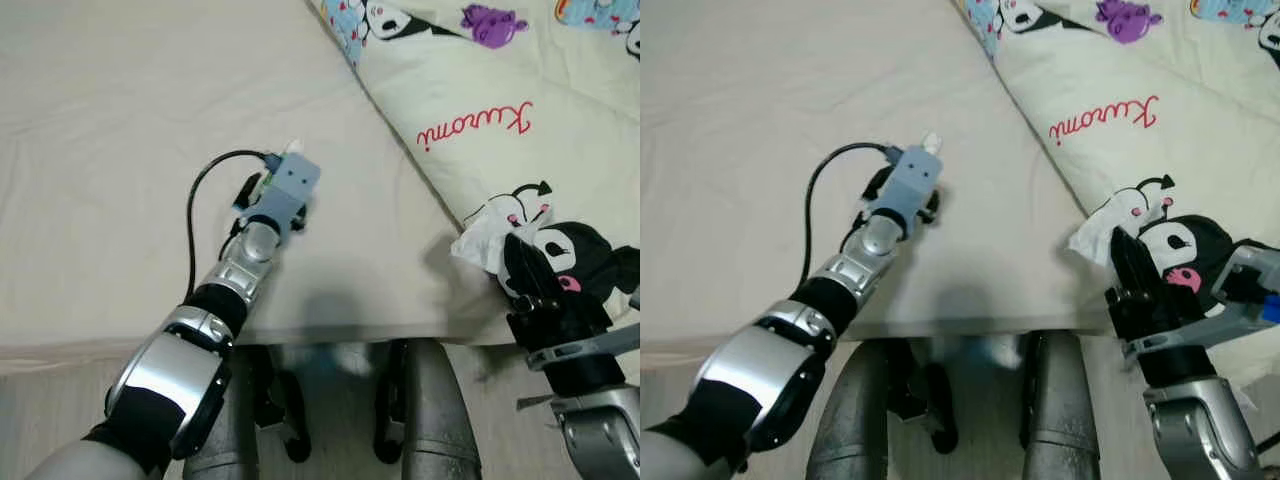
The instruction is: Clean up the room
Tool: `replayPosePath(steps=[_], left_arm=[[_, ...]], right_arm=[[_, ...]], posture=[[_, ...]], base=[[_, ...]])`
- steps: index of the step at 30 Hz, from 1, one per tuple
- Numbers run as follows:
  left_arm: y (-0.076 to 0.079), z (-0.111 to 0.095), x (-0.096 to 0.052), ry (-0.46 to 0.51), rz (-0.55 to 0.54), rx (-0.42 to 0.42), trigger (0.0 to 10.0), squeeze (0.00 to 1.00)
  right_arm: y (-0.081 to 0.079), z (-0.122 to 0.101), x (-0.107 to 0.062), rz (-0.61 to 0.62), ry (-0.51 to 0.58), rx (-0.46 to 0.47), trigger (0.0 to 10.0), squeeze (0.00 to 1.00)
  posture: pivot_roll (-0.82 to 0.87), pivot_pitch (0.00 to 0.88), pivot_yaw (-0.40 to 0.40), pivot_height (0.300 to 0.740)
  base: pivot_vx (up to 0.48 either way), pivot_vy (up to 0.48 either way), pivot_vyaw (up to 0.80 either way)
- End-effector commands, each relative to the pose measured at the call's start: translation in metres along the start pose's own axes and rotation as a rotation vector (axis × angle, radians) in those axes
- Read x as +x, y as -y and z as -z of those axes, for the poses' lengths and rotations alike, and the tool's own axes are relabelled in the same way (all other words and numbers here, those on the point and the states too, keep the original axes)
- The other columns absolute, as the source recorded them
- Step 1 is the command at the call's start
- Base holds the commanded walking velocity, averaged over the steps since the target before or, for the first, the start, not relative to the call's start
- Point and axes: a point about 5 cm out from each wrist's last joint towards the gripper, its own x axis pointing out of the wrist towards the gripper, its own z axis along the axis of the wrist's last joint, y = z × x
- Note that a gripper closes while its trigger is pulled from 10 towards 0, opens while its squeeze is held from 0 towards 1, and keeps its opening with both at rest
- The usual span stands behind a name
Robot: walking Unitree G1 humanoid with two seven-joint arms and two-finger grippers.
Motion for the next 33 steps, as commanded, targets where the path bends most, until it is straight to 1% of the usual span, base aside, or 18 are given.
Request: replayPosePath(steps=[1,2,4,6,7,8,9,11,13,14,15,17,19,20,25,30,33], left_arm=[[-0.006,0.026,-0.005,-0.115,-0.023,-0.033,10.0,0.0],[-0.008,0.03,-0.006,-0.136,-0.019,-0.044,10.0,0.0],[-0.008,0.03,-0.006,-0.136,-0.019,-0.044,10.0,0.0],[-0.006,0.035,-0.008,-0.163,-0.007,-0.083,10.0,0.0],[-0.003,0.036,-0.008,-0.177,-0.004,-0.128,10.0,0.0],[-0.003,0.036,-0.008,-0.177,-0.004,-0.128,10.0,0.0],[-0.002,0.035,-0.008,-0.18,-0.004,-0.145,10.0,0.0],[0.0,0.032,-0.007,-0.167,0.0,-0.143,10.0,0.0],[0.005,0.023,-0.005,-0.132,0.01,-0.135,10.0,0.0],[0.005,0.023,-0.005,-0.132,0.01,-0.135,10.0,0.0],[0.007,0.018,-0.004,-0.116,0.013,-0.135,10.0,0.0],[0.007,0.018,-0.004,-0.116,0.013,-0.135,10.0,0.0],[0.009,0.009,-0.002,-0.087,0.016,-0.132,10.0,0.0],[0.01,0.006,-0.001,-0.077,0.015,-0.131,0.0,0.0],[0.01,0.006,-0.001,-0.076,0.012,-0.135,0.0,0.0],[0.01,0.015,-0.004,-0.097,0.014,-0.13,0.0,0.0],[0.008,0.025,-0.007,-0.125,0.002,-0.142,0.0,0.0]], right_arm=[[-0.004,-0.004,-0.007,0.005,-0.011,0.008,0.0,0.0],[-0.005,-0.007,-0.007,0.005,-0.011,0.005,0.0,0.0],[-0.005,-0.007,-0.007,0.005,-0.011,0.005,0.0,0.0],[-0.007,-0.014,-0.008,0.007,-0.009,-0.003,0.0,0.0],[-0.008,-0.021,-0.009,0.011,-0.007,-0.013,0.0,0.0],[-0.008,-0.021,-0.009,0.011,-0.007,-0.013,0.0,0.0],[-0.008,-0.023,-0.009,0.013,-0.005,-0.017,0.0,0.0],[-0.009,-0.027,-0.01,0.015,-0.001,-0.02,0.0,0.0],[-0.009,-0.031,-0.012,0.022,0.001,-0.024,0.0,0.0],[-0.009,-0.031,-0.012,0.022,0.001,-0.024,0.0,0.0],[-0.01,-0.034,-0.014,0.023,0.003,-0.027,0.0,0.0],[-0.01,-0.034,-0.014,0.023,0.003,-0.027,0.0,0.0],[-0.012,-0.038,-0.017,0.024,-0.006,-0.028,0.0,0.0],[-0.013,-0.041,-0.018,0.023,-0.009,-0.027,0.0,0.0],[-0.014,-0.043,-0.019,0.025,-0.03,-0.018,0.0,0.0],[-0.016,-0.047,-0.016,0.018,-0.03,-0.015,0.0,0.0],[-0.015,-0.051,-0.015,0.017,-0.026,-0.019,0.0,0.0]], posture=[[-0.35,0.663,0.124,0.601],[-0.36,0.678,0.121,0.601],[-0.36,0.678,0.121,0.601],[-0.38,0.708,0.116,0.601],[-0.4,0.724,0.114,0.601],[-0.4,0.724,0.114,0.601],[-0.4,0.724,0.114,0.601],[-0.42,0.74,0.106,0.601],[-0.43,0.756,0.099,0.601],[-0.43,0.756,0.099,0.601],[-0.44,0.77,0.094,0.601],[-0.44,0.77,0.094,0.601],[-0.45,0.797,0.079,0.601],[-0.46,0.804,0.074,0.601],[-0.46,0.81,0.072,0.601],[-0.45,0.806,0.08,0.601],[-0.44,0.805,0.086,0.601]], base=[[0.0,0.0,0.0],[0.0,0.0,0.0],[0.0,0.0,0.0],[0.0,0.0,0.0],[0.0,0.0,0.0],[0.0,0.0,0.0],[0.0,0.0,0.0],[0.0,0.0,0.0],[0.0,0.0,0.0],[0.0,0.0,0.0],[0.0,0.0,0.0],[0.0,0.0,0.0],[0.0,0.0,0.0],[0.0,0.0,0.0],[0.0,0.0,0.0],[0.0,0.0,0.0],[0.0,0.0,0.0]])
